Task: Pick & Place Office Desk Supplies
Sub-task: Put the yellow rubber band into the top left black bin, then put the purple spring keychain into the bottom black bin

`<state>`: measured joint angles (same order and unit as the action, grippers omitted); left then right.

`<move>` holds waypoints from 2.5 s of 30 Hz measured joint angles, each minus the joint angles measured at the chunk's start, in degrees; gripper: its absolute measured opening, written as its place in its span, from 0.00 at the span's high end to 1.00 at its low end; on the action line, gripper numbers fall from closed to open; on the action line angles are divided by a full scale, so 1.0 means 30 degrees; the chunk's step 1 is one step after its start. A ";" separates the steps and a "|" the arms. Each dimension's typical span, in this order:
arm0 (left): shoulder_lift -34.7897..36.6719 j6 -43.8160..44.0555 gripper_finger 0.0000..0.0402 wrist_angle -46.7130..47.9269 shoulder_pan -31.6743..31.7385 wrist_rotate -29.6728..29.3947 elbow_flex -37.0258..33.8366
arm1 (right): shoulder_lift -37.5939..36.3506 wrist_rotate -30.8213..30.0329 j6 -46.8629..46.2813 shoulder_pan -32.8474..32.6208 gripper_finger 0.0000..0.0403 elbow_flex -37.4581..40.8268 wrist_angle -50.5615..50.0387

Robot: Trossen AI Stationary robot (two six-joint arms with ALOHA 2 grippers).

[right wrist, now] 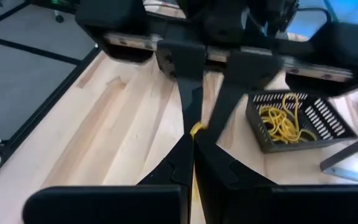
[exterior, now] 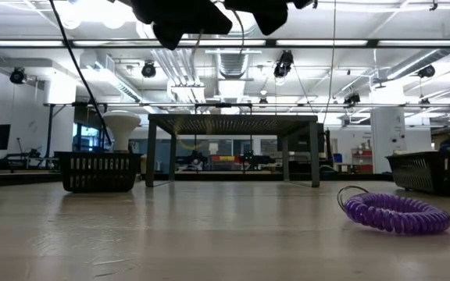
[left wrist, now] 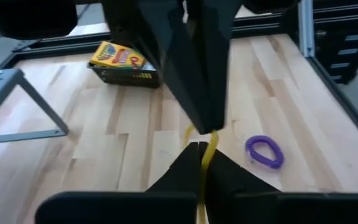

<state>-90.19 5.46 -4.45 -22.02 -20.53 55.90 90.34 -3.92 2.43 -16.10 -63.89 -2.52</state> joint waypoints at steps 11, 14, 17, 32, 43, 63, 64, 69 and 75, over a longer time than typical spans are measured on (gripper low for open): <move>0.0007 0.0180 1.00 -0.0037 0.0091 0.0500 0.0007 | -0.0048 -0.0051 -0.1741 0.0094 0.90 -0.0006 -0.0548; 0.0015 0.0180 1.00 -0.0018 0.0188 0.0493 0.0007 | -0.0048 -0.0122 -0.1689 0.0136 0.82 -0.0256 -0.1040; 0.0029 0.0180 1.00 0.0235 0.0381 0.0150 0.0007 | -0.0084 -0.0239 -0.1660 0.0188 0.73 -0.0538 -0.1589; 0.5289 0.6058 1.00 1.1010 0.1443 -0.5954 0.0007 | -0.3242 -0.0226 -0.1822 0.0459 0.62 -0.0360 -0.6939; 0.8082 1.0072 1.00 1.3067 0.2236 -0.8093 -0.3258 | -0.3191 -0.0172 -0.3474 0.0459 0.66 0.3988 -0.2632; 0.8087 1.1033 0.73 1.2460 0.2586 -0.6951 -0.4775 | -0.3079 -0.0175 -0.5449 0.0459 0.66 0.5730 -0.1441; 0.8087 1.0968 0.71 1.2502 0.2586 -0.7063 -0.4642 | -0.3079 -0.0175 -0.5829 0.0459 0.65 0.5738 -0.1433; 0.8087 1.0955 0.63 1.2495 0.2586 -0.7324 -0.3567 | -0.3079 0.0763 -0.7191 0.0459 0.66 0.6137 -0.1453; 0.8087 1.1025 0.62 1.1672 0.2586 -0.7338 -0.2863 | -0.2553 0.2287 -0.6767 -0.0103 0.68 0.7050 0.0523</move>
<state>-65.93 38.54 30.57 -14.26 -42.54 47.31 82.68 2.94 -17.87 -16.41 -42.74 -0.95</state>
